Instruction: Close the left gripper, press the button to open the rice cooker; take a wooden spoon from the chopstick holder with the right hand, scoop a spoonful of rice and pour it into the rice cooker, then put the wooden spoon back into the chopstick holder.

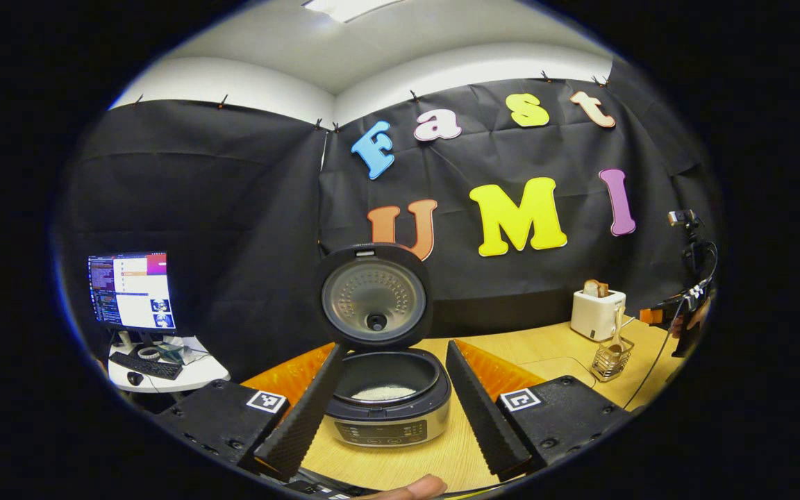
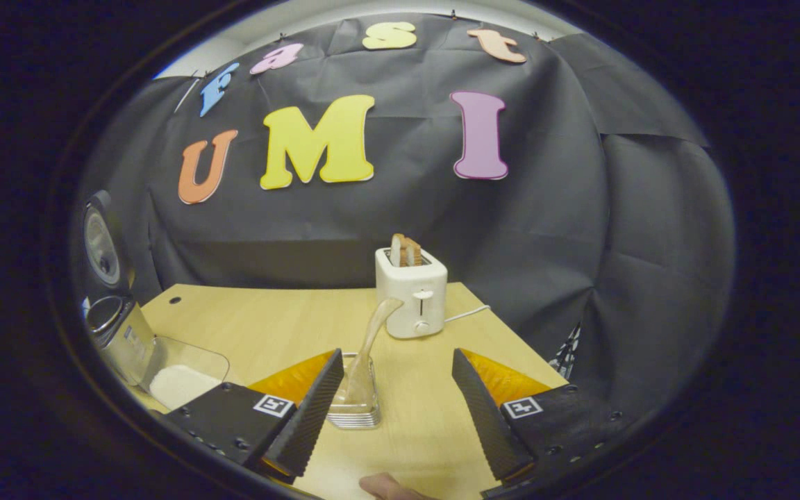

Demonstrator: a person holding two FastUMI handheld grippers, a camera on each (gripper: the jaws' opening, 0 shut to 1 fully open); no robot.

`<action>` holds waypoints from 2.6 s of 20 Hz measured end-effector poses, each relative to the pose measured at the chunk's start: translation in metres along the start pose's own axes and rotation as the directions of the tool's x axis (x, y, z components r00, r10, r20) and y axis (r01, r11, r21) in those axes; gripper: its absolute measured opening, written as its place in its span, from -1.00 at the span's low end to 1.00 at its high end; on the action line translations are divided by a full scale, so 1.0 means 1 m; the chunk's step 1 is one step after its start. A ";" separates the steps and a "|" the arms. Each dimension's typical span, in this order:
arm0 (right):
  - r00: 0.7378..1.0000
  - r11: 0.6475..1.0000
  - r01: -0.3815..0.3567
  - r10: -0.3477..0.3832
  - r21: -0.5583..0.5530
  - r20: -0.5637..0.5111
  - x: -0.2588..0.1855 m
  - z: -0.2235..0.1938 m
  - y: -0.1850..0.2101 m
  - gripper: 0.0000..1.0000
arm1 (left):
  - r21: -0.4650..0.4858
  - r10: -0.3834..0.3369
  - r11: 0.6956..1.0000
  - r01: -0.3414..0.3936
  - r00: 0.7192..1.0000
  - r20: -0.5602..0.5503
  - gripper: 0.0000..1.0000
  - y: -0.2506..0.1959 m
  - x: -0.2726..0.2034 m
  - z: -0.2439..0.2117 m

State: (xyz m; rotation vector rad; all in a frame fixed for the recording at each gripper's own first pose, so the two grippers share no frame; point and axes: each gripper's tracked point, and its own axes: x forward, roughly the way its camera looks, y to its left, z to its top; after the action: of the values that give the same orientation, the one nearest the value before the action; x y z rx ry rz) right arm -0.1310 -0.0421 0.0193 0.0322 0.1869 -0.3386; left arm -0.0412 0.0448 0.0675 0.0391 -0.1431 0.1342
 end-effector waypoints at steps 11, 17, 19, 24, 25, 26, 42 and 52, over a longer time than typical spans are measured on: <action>0.985 0.994 -0.103 0.105 -0.026 0.139 -0.122 -0.036 -0.004 0.85 | -0.077 -0.017 0.997 0.024 0.996 0.092 0.95 0.006 0.023 0.083; 0.968 0.984 -0.171 0.176 -0.045 0.180 -0.149 -0.048 0.022 0.84 | -0.069 0.015 0.998 -0.002 0.984 0.178 0.95 0.014 0.052 0.111; 0.969 0.982 -0.172 0.184 -0.084 0.166 -0.152 -0.053 0.026 0.85 | -0.066 0.003 0.998 0.011 0.978 0.208 0.95 0.011 0.059 0.117; 0.964 0.975 -0.179 0.200 -0.130 0.175 -0.165 -0.059 0.040 0.87 | -0.054 -0.035 0.997 0.051 0.962 0.272 0.94 0.012 0.084 0.145; 0.960 0.975 -0.186 0.207 -0.123 0.187 -0.169 -0.058 0.043 0.87 | -0.049 -0.038 0.997 0.055 0.958 0.285 0.94 0.015 0.089 0.151; 0.957 0.975 -0.188 0.209 -0.118 0.202 -0.170 -0.057 0.045 0.87 | -0.043 -0.038 0.998 0.053 0.953 0.299 0.94 0.019 0.096 0.157; 0.951 0.971 -0.226 0.237 -0.077 0.197 -0.149 -0.076 0.040 0.93 | 0.035 0.090 0.994 -0.102 0.967 0.239 0.95 0.077 0.264 0.118; 0.957 0.969 -0.244 0.247 -0.040 0.151 -0.139 -0.087 0.042 0.92 | -0.043 0.056 0.998 -0.050 0.989 0.135 0.99 0.074 0.320 0.094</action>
State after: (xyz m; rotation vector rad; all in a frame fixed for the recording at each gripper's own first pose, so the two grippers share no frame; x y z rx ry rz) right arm -0.2612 0.0484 -0.0399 0.0080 0.0310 -0.0900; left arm 0.2493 0.1556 0.2091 0.0048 -0.2834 0.1819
